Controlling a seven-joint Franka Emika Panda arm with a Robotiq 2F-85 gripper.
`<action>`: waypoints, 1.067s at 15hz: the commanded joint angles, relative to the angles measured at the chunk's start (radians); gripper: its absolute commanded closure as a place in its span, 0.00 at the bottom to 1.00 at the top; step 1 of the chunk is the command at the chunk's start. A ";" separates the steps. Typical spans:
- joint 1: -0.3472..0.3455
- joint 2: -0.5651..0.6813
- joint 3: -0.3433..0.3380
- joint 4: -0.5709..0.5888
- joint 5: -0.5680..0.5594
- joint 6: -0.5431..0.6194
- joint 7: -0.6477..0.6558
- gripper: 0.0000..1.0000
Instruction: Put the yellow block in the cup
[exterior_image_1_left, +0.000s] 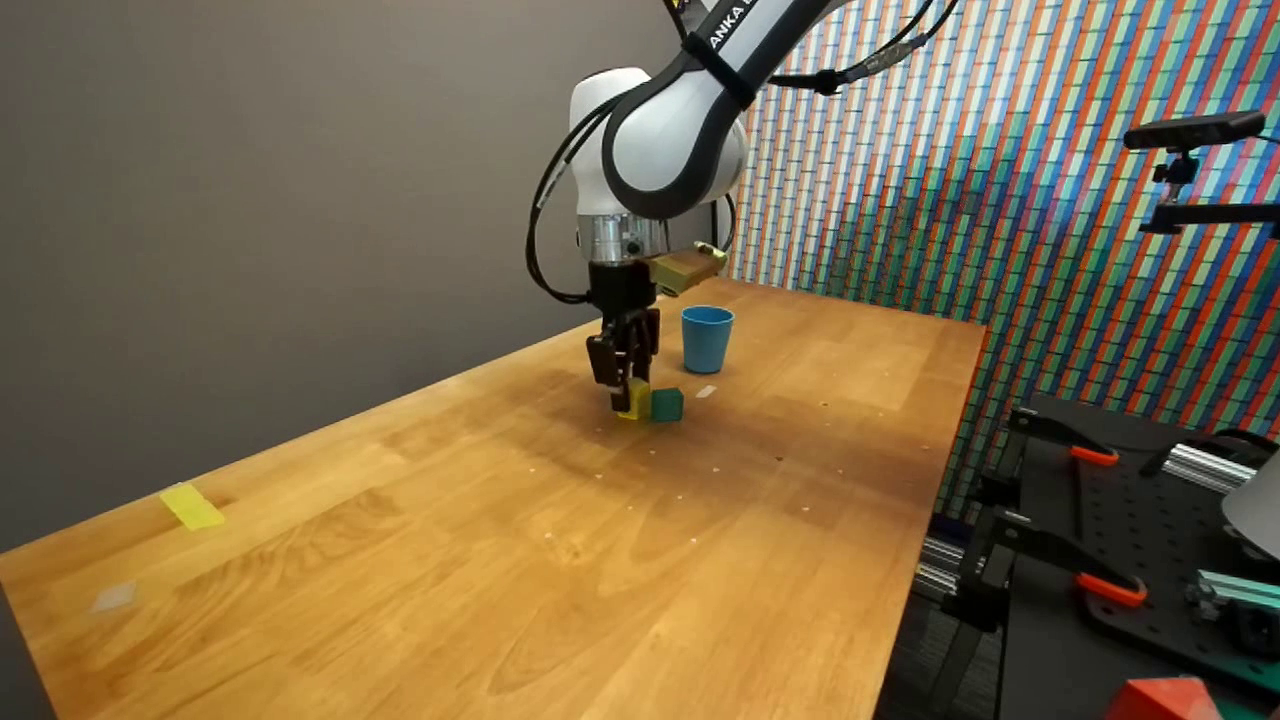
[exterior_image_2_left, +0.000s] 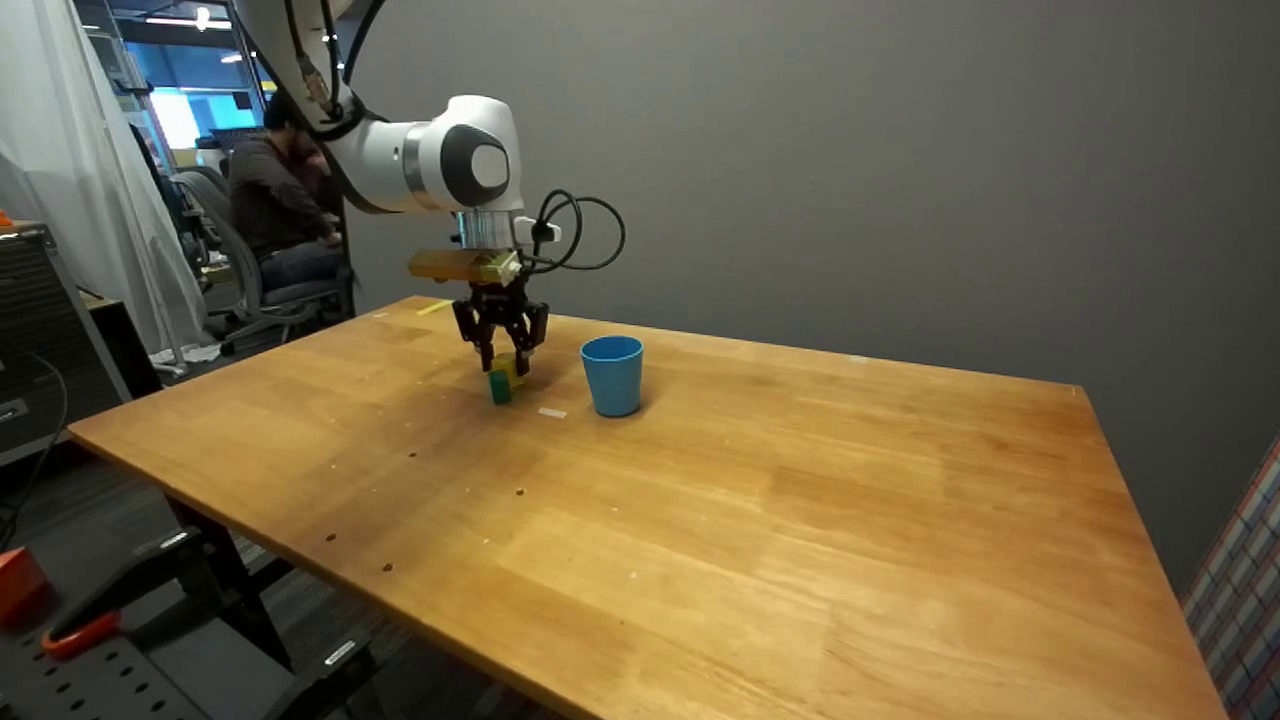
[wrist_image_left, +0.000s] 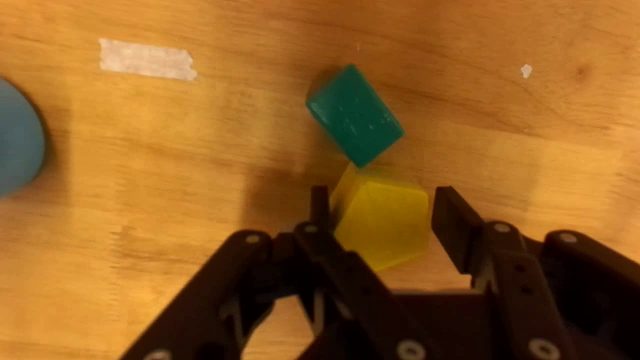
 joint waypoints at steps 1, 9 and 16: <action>0.020 -0.051 -0.046 0.010 -0.007 -0.060 0.059 0.74; 0.058 -0.367 -0.205 -0.075 -0.183 -0.134 0.350 0.81; -0.023 -0.373 -0.187 -0.079 -0.149 -0.242 0.398 0.81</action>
